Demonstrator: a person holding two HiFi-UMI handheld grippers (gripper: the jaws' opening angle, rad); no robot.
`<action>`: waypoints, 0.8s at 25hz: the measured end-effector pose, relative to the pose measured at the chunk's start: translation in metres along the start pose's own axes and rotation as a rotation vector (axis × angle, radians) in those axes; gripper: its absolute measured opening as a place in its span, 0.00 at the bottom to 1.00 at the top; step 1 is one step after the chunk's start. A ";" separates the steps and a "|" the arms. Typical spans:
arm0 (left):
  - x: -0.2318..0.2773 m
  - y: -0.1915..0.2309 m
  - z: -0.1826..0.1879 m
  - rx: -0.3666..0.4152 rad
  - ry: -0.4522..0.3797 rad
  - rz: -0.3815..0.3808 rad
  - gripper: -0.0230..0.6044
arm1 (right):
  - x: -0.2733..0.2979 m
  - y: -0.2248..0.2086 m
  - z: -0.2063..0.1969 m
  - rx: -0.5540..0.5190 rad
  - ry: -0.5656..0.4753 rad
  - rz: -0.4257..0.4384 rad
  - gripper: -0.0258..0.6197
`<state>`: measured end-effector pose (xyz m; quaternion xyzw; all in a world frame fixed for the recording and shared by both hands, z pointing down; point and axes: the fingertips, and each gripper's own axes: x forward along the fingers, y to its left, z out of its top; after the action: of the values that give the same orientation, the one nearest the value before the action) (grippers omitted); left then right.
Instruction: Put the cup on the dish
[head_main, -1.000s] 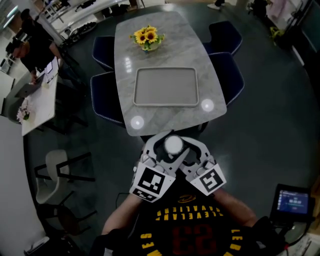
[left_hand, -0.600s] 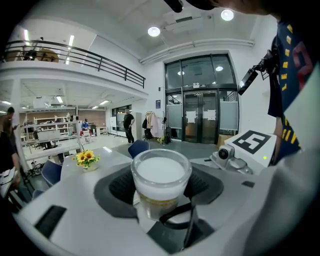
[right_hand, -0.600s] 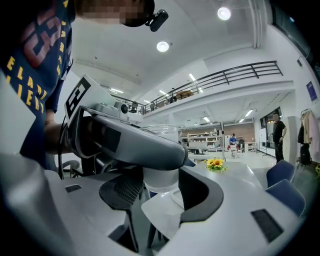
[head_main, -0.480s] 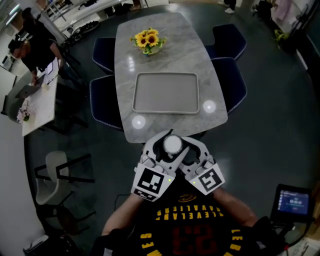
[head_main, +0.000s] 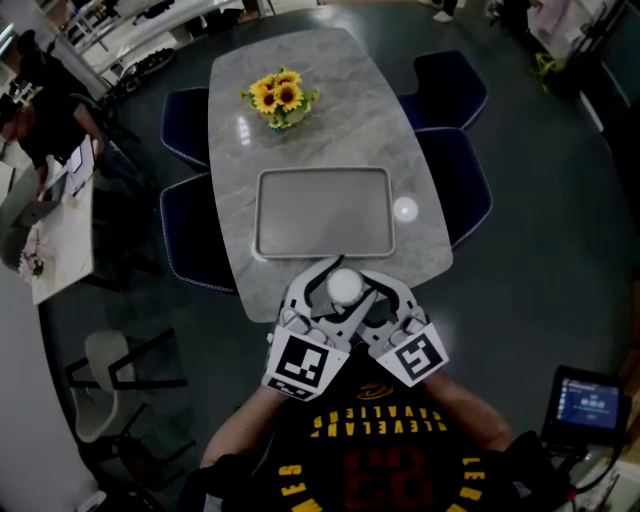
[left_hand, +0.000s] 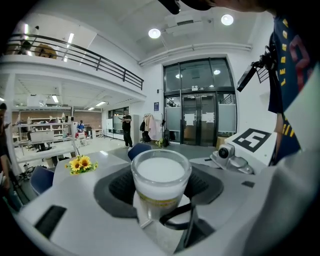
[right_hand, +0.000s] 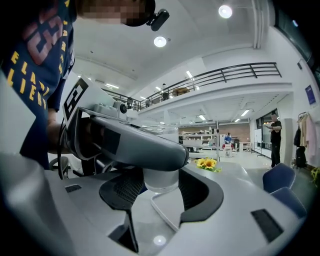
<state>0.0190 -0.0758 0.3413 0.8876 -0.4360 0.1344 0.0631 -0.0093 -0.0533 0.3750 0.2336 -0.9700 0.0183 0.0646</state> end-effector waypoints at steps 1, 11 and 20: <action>0.005 0.008 0.001 0.000 0.000 -0.003 0.45 | 0.007 -0.006 0.001 0.001 0.005 -0.004 0.39; 0.048 0.075 0.005 0.041 0.028 -0.008 0.45 | 0.068 -0.060 0.001 0.013 0.017 -0.014 0.39; 0.067 0.116 -0.001 0.027 0.037 -0.021 0.45 | 0.107 -0.084 -0.002 0.005 0.040 -0.019 0.39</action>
<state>-0.0335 -0.1972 0.3618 0.8903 -0.4234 0.1562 0.0605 -0.0652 -0.1758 0.3917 0.2425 -0.9663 0.0246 0.0834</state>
